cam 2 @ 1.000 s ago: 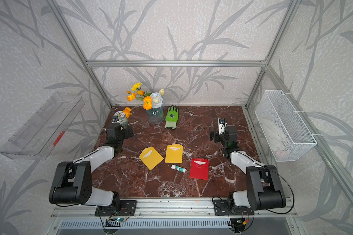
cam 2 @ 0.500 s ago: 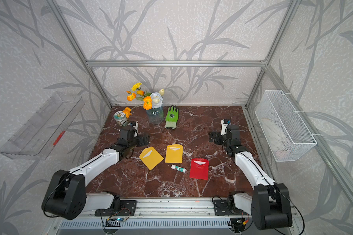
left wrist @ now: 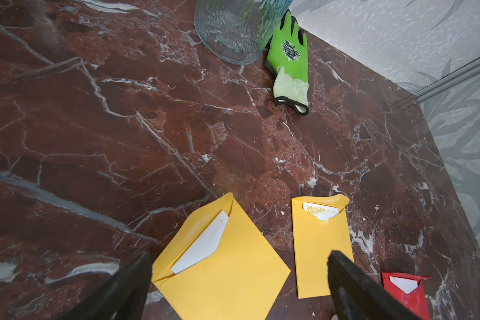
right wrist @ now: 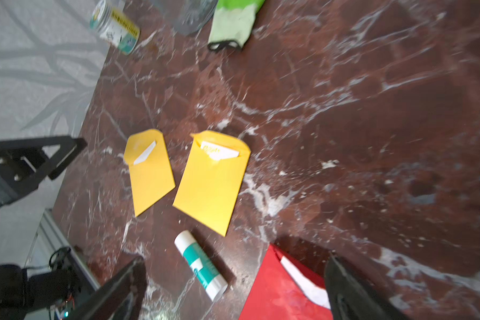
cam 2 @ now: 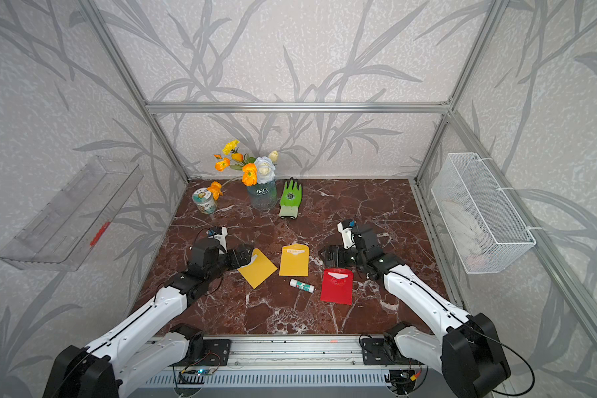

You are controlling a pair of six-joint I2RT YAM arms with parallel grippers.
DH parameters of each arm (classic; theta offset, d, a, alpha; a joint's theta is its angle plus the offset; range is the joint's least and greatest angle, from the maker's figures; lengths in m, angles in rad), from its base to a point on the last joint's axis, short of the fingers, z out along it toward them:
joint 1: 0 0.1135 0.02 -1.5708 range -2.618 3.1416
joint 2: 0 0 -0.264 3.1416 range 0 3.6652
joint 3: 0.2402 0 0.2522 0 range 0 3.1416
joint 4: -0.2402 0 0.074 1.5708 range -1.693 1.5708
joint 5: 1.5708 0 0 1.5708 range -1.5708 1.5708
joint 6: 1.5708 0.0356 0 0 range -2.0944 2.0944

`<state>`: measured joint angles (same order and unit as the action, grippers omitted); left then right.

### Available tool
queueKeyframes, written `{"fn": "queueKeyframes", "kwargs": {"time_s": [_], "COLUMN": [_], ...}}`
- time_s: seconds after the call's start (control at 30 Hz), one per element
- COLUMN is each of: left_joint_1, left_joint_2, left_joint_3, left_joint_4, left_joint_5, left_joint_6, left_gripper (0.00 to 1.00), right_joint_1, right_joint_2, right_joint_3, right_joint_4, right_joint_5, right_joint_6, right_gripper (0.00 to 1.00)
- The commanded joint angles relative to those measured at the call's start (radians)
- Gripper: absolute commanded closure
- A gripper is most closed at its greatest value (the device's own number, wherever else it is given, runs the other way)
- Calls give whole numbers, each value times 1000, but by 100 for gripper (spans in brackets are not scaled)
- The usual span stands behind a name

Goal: Seal the envelope with a glue stick
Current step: Pick up the glue stick from the center of the board.

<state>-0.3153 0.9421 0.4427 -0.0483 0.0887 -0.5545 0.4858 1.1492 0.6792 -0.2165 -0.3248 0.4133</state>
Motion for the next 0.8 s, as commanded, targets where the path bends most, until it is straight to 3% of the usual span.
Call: {"fn": "queueKeyframes", "kwargs": {"time_s": [0.0, 0.13, 0.33, 0.5, 0.77], "left_joint_1": [-5, -7, -7, -8, -13], "left_joint_2": [-19, -4, 15, 40, 61], "left_joint_3": [-22, -23, -18, -22, -19], "left_joint_4": [-34, -25, -13, 20, 40], "left_joint_5": [17, 40, 45, 67, 68], "left_joint_6": [-33, -43, -50, -67, -79], "left_gripper": [1, 1, 2, 1, 1], "right_joint_1": [87, 164, 267, 319, 337], "right_joint_2": [32, 92, 145, 192, 201], "right_joint_3": [48, 81, 117, 123, 53], "right_joint_4": [-57, -94, -118, -99, 37], "right_joint_5": [-18, -66, -72, -81, -91], "right_joint_6": [-104, -168, -151, -26, 318], "right_gripper": [0, 0, 1, 1, 4]}}
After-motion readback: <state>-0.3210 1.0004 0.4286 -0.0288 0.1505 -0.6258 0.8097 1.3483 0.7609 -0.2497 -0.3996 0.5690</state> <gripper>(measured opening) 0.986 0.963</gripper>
